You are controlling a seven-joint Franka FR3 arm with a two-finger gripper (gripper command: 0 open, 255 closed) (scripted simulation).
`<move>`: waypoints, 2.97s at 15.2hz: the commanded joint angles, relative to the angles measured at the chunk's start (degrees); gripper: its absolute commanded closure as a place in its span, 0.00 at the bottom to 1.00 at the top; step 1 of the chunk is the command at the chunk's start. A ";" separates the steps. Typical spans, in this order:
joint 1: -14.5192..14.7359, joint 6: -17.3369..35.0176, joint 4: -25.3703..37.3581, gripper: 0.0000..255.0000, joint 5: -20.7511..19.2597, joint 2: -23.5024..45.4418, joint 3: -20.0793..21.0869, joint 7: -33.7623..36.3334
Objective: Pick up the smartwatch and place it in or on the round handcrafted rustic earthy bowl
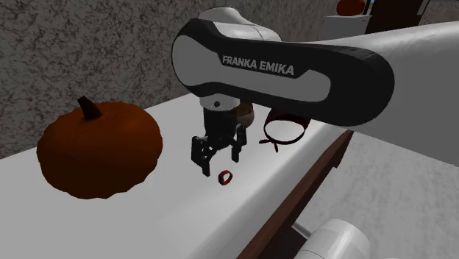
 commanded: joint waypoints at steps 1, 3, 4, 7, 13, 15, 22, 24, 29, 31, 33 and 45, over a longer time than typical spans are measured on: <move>0.00 0.00 0.00 0.00 0.00 0.00 0.00 0.00; -0.12 3.81 -2.06 0.00 -1.42 1.32 -1.23 -2.71; -0.18 5.76 -2.97 0.00 -2.10 2.13 -1.86 -4.03; -0.37 11.75 -5.20 0.00 -3.98 5.13 -3.77 -7.91; -0.53 20.87 -7.69 0.00 -6.05 10.60 -6.42 -13.00; -0.54 22.47 -9.12 0.00 -6.07 10.78 -6.46 -13.01; -0.52 26.23 -12.24 0.00 -6.10 11.42 -6.59 -13.04; -0.52 26.23 -12.24 0.00 -6.10 11.42 -6.59 -13.04; -0.52 26.22 -12.23 1.00 -6.10 11.42 -6.59 -13.04; -0.52 26.22 -12.23 1.00 -6.10 11.42 -6.59 -13.04; -0.52 26.21 -12.23 1.00 -6.10 11.42 -6.59 -13.04; -0.47 19.51 -7.26 1.00 -5.97 9.68 -6.11 -12.67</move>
